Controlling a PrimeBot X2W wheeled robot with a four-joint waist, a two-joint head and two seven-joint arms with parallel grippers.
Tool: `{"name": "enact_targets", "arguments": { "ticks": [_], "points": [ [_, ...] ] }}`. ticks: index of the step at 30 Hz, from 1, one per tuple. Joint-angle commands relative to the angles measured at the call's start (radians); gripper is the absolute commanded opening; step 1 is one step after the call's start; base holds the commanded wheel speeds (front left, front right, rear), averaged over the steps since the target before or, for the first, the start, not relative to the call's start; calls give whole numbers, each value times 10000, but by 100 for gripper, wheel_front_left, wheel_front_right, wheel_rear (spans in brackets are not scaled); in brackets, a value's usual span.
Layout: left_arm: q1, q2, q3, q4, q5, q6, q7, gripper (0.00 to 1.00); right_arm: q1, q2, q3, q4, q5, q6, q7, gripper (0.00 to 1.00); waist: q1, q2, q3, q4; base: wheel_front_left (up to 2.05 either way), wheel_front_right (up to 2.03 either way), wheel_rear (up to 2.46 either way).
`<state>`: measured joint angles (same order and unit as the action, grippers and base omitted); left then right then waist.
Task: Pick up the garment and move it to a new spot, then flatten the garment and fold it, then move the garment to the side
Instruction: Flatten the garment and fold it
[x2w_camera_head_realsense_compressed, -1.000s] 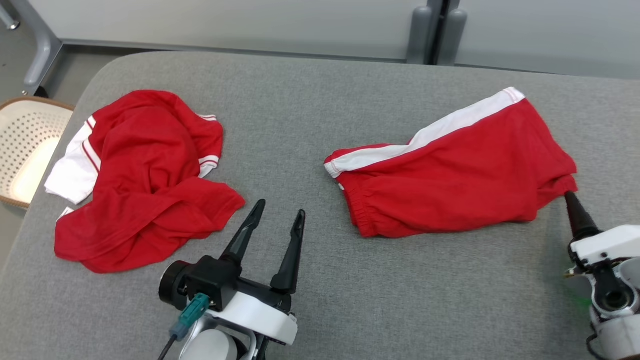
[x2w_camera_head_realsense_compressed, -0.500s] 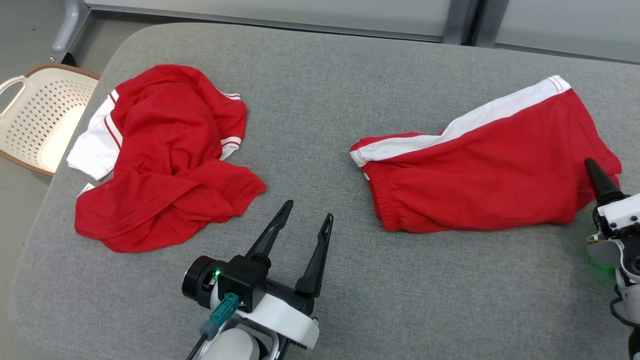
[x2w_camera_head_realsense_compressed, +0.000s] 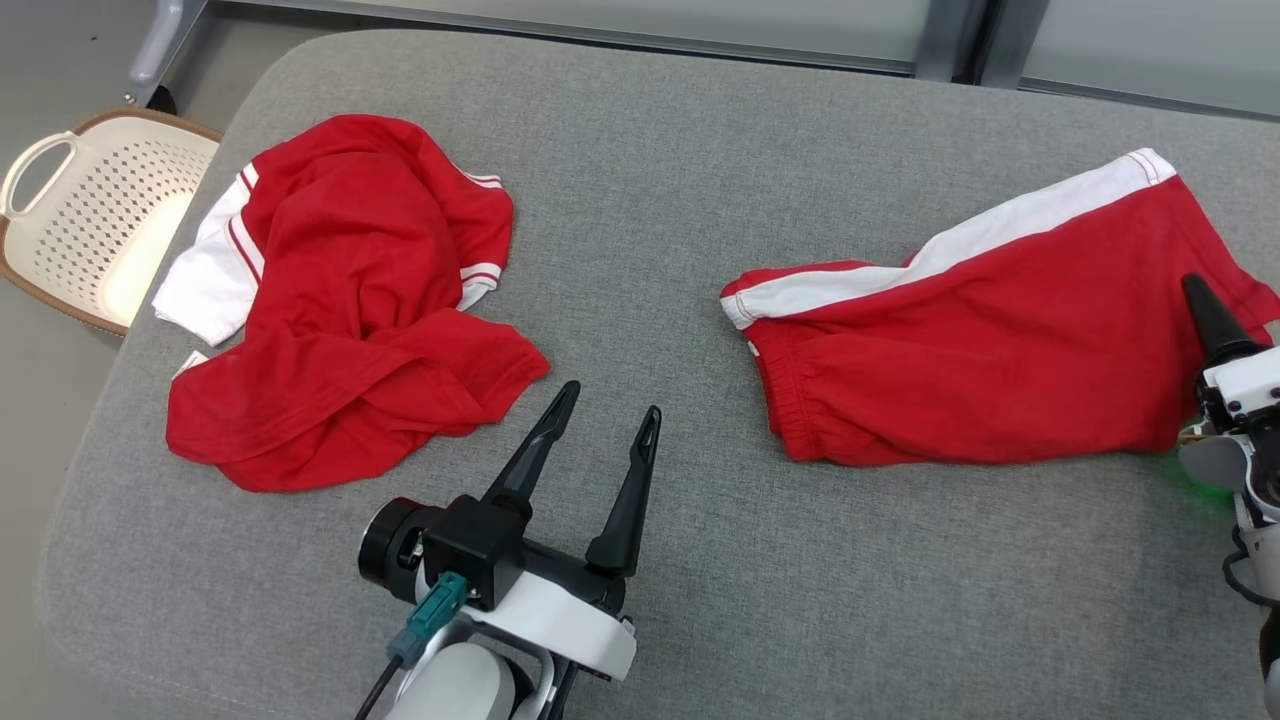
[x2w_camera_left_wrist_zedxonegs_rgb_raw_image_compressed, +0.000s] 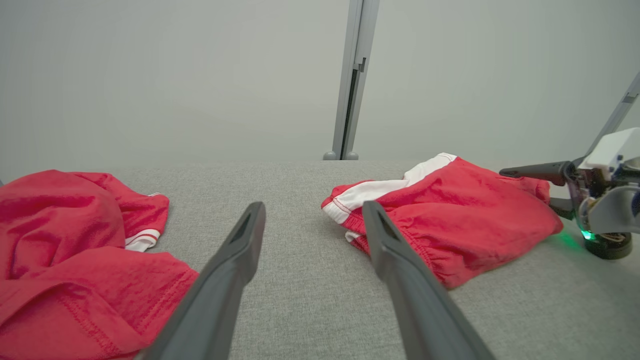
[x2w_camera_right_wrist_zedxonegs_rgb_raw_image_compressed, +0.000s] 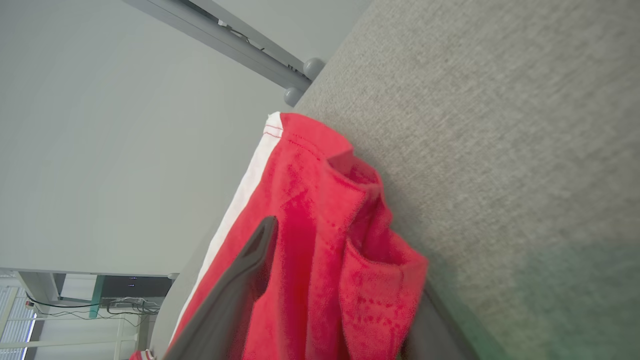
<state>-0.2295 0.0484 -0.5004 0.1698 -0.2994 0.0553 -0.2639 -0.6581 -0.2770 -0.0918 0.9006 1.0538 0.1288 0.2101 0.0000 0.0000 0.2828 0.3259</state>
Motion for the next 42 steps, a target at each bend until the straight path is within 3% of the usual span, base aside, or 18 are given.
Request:
{"name": "enact_targets", "arguments": {
  "ticks": [1, 15, 26, 34, 42],
  "points": [
    [-64, 42, 58, -8, -13, 52, -7, 100, 293, 516, 94, 328, 107, 34, -2, 0, 0, 0, -11, -26, 0, 0, 0],
    [8, 40, 464, 243, 88, -135, -7, 100, 972, 287, 56, -630, 845, 9, -1068, 0, 0, 0, -522, -1029, 0, 0, 0],
    [444, 43, 885, 252, 20, -227, -5, 100, 2882, -266, -236, -1939, 1123, 20, -2448, 0, 0, 0, -1157, -1879, 0, 0, 0],
    [541, 43, 1011, 309, 77, -345, -7, 100, 3019, -147, -571, -1990, 1356, 22, -3031, 0, 0, 0, -1330, -1995, 0, 0, 0],
    [624, 45, 967, 353, 58, -340, -5, 100, 2975, 169, 491, -3562, 1432, 22, -3032, 0, 0, 0, -1648, -1734, 0, 0, 0]
  ]
}}
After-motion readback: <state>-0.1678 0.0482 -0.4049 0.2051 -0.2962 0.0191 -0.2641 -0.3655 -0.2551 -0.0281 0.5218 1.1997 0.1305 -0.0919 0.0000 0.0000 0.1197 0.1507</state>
